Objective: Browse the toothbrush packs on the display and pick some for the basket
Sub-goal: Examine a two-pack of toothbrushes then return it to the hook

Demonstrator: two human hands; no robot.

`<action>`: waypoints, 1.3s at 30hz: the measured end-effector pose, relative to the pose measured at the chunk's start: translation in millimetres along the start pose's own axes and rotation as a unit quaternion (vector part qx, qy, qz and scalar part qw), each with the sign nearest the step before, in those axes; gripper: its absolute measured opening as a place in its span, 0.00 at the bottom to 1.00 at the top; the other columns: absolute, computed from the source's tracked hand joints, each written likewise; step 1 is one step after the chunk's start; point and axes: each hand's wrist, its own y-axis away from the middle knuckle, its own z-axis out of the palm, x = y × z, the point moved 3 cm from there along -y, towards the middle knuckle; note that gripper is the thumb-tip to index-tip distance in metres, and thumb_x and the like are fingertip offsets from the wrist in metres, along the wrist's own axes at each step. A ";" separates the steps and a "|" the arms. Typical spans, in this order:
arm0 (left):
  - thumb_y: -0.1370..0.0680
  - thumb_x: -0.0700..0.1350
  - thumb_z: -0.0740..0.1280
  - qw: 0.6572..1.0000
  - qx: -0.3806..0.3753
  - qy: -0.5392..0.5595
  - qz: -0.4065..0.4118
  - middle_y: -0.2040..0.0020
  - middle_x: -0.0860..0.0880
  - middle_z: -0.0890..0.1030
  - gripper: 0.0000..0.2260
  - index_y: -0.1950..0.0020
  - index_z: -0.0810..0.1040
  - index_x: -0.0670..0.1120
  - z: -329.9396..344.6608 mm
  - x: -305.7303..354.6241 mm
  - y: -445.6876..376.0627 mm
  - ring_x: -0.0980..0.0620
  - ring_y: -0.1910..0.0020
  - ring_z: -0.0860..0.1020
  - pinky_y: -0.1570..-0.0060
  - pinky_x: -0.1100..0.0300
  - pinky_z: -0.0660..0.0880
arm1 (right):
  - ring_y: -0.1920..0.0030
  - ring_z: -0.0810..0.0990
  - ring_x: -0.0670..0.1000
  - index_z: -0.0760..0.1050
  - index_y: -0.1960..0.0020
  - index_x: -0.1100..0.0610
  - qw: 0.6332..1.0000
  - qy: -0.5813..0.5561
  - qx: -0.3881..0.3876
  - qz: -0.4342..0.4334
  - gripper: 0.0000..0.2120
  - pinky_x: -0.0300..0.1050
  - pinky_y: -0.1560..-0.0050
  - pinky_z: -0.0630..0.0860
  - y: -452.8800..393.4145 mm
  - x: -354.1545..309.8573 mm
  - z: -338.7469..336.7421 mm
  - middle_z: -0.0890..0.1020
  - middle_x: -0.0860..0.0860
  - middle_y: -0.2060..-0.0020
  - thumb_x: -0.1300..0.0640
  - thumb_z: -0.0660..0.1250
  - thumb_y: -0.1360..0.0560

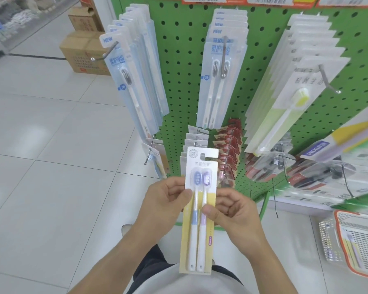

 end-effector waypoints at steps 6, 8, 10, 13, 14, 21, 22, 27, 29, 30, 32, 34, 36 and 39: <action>0.20 0.34 0.67 0.988 0.128 0.082 0.004 0.55 0.46 0.87 0.07 0.47 0.83 0.43 -8.7 -6.8 0.7 0.45 0.55 0.86 0.52 0.54 0.83 | 0.54 0.85 0.67 0.83 0.45 0.52 0.995 0.033 -0.073 0.057 0.20 0.61 0.49 0.80 2.5 12.2 5.0 0.87 0.60 0.52 0.48 0.82 0.34; 0.20 0.34 0.67 0.987 0.141 0.082 0.003 0.55 0.47 0.88 0.07 0.47 0.83 0.43 -9.4 -7.4 2.2 0.46 0.55 0.86 0.51 0.53 0.82 | 0.52 0.85 0.66 0.83 0.45 0.52 0.994 0.033 -0.079 0.071 0.19 0.60 0.46 0.80 3.3 15.0 4.0 0.87 0.60 0.52 0.49 0.82 0.33; 0.20 0.35 0.67 0.988 0.135 0.082 -0.001 0.55 0.47 0.88 0.08 0.46 0.83 0.44 -9.5 -7.8 3.6 0.46 0.55 0.86 0.52 0.54 0.82 | 0.53 0.86 0.62 0.83 0.45 0.54 0.993 0.031 -0.082 0.076 0.15 0.57 0.46 0.81 3.2 15.7 4.1 0.87 0.61 0.53 0.55 0.79 0.31; 0.20 0.34 0.68 0.994 0.082 0.063 -0.020 0.55 0.47 0.88 0.10 0.43 0.81 0.45 -8.5 -7.7 2.9 0.45 0.57 0.86 0.54 0.52 0.83 | 0.60 0.85 0.54 0.81 0.43 0.59 0.994 0.028 -0.065 0.081 0.16 0.45 0.53 0.82 1.5 16.3 5.6 0.88 0.58 0.56 0.58 0.76 0.30; 0.21 0.34 0.68 0.996 0.070 0.052 -0.022 0.55 0.47 0.88 0.10 0.42 0.80 0.45 -7.7 -8.0 2.6 0.45 0.57 0.86 0.55 0.52 0.83 | 0.65 0.82 0.49 0.81 0.43 0.59 0.995 0.023 -0.054 0.085 0.16 0.41 0.58 0.79 1.4 16.1 5.8 0.87 0.55 0.60 0.58 0.75 0.30; 0.21 0.32 0.68 0.992 0.112 0.058 -0.005 0.56 0.49 0.88 0.12 0.45 0.81 0.48 -7.3 -8.3 4.3 0.48 0.58 0.86 0.59 0.56 0.83 | 0.68 0.74 0.53 0.78 0.38 0.58 0.985 0.055 -0.118 0.114 0.15 0.45 0.64 0.74 1.8 14.2 -2.6 0.77 0.67 0.68 0.52 0.71 0.21; 0.21 0.32 0.68 0.991 0.116 0.059 -0.002 0.55 0.49 0.88 0.12 0.45 0.81 0.48 -8.0 -8.4 4.1 0.48 0.58 0.86 0.58 0.55 0.83 | 0.66 0.79 0.54 0.77 0.37 0.58 0.980 0.061 -0.143 0.123 0.13 0.47 0.62 0.78 2.5 12.8 -5.4 0.81 0.67 0.64 0.55 0.69 0.20; 0.21 0.32 0.67 0.990 0.126 0.063 0.017 0.54 0.49 0.88 0.12 0.45 0.82 0.48 -8.4 -6.6 4.7 0.48 0.57 0.86 0.61 0.57 0.82 | 0.64 0.72 0.62 0.79 0.41 0.60 0.964 0.064 -0.211 0.146 0.16 0.54 0.60 0.85 7.3 13.5 -13.2 0.71 0.75 0.64 0.50 0.72 0.22; 0.20 0.33 0.67 0.990 0.124 0.061 0.020 0.53 0.49 0.87 0.12 0.44 0.82 0.48 -6.9 -6.9 3.8 0.48 0.56 0.86 0.60 0.56 0.83 | 0.62 0.72 0.64 0.80 0.41 0.59 0.967 0.068 -0.201 0.143 0.23 0.54 0.60 0.84 8.3 18.4 -14.6 0.70 0.78 0.63 0.43 0.75 0.26; 0.20 0.33 0.67 0.990 0.123 0.058 0.021 0.53 0.50 0.87 0.12 0.44 0.82 0.49 -6.2 -6.7 3.4 0.49 0.55 0.86 0.59 0.56 0.83 | 0.62 0.73 0.65 0.80 0.41 0.58 0.968 0.069 -0.196 0.140 0.24 0.53 0.61 0.84 8.6 20.7 -15.0 0.70 0.79 0.62 0.41 0.75 0.27; 0.20 0.33 0.67 0.991 0.119 0.053 0.026 0.54 0.50 0.87 0.12 0.45 0.81 0.49 -4.8 -5.6 3.1 0.49 0.56 0.86 0.59 0.56 0.83 | 0.61 0.74 0.65 0.81 0.42 0.56 0.970 0.063 -0.190 0.135 0.24 0.52 0.61 0.84 9.4 22.4 -15.2 0.70 0.79 0.61 0.40 0.75 0.28; 0.21 0.33 0.68 0.992 0.116 0.045 0.023 0.56 0.52 0.87 0.12 0.45 0.81 0.50 -4.6 -4.9 1.8 0.52 0.59 0.86 0.62 0.59 0.82 | 0.62 0.73 0.64 0.81 0.43 0.56 0.972 0.070 -0.183 0.132 0.19 0.53 0.61 0.84 9.9 22.5 -14.8 0.71 0.78 0.61 0.43 0.74 0.26; 0.21 0.35 0.69 0.992 0.122 0.011 0.012 0.57 0.54 0.87 0.12 0.42 0.78 0.50 -6.0 -5.5 -0.5 0.54 0.61 0.85 0.63 0.60 0.82 | 0.63 0.72 0.62 0.82 0.44 0.53 0.972 0.095 -0.175 0.124 0.10 0.53 0.61 0.84 9.5 21.7 -13.6 0.72 0.76 0.62 0.51 0.70 0.22; 0.22 0.40 0.71 0.988 0.140 -0.053 0.028 0.52 0.58 0.84 0.20 0.37 0.71 0.61 -5.8 -6.3 0.6 0.56 0.58 0.84 0.58 0.53 0.84 | 0.64 0.72 0.57 0.83 0.45 0.51 0.972 0.154 -0.141 0.107 0.08 0.49 0.62 0.84 8.5 20.5 -11.1 0.73 0.70 0.63 0.56 0.66 0.20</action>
